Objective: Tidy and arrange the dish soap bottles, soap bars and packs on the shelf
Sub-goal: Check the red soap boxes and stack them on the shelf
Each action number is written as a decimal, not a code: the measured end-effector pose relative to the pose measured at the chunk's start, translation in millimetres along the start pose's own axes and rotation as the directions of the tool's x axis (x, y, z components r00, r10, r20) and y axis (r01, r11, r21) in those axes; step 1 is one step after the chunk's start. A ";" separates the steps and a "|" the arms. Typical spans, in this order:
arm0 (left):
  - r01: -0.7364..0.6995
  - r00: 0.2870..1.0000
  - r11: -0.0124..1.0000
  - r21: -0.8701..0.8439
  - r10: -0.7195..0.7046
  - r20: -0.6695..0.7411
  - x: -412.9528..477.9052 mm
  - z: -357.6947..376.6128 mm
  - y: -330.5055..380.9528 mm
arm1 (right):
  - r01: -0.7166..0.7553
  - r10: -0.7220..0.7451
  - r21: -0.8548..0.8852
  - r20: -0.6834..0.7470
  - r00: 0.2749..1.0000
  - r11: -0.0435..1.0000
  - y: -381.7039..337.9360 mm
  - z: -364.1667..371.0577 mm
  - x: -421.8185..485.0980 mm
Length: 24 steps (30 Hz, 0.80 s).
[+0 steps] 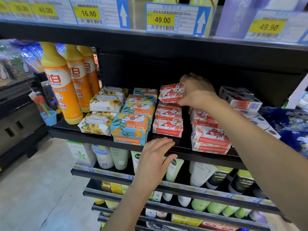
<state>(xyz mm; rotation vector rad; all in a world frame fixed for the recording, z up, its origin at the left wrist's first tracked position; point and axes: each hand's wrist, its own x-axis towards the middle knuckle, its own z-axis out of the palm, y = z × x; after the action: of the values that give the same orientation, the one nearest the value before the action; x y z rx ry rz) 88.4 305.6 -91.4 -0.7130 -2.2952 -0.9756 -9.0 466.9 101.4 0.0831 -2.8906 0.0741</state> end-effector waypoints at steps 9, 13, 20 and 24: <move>0.223 0.975 0.948 -0.227 -0.213 0.068 3.7 -21.5 26.3 | 0.151 -0.047 0.365 -0.278 0.959 0.919 24.4 -1.1 -117.8; 0.410 0.906 0.663 -0.627 -0.376 0.195 0.5 -51.6 47.8 | 0.201 -0.041 0.491 -0.317 0.948 0.848 30.0 5.6 -167.0; 0.494 0.811 0.218 -0.842 -0.464 0.356 -9.2 -63.8 67.5 | 0.206 -0.013 0.668 -0.282 0.959 0.715 21.9 32.8 -213.5; 0.527 0.775 0.171 -0.833 -0.498 0.388 -16.6 -64.3 69.4 | 0.141 0.007 0.756 -0.190 0.982 0.639 17.5 48.5 -221.9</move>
<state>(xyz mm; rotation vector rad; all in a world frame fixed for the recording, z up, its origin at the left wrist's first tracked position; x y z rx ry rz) 162.5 294.0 -31.2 -0.2321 -1.7931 -2.7405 192.7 492.7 -1.2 0.3174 -2.4498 1.2396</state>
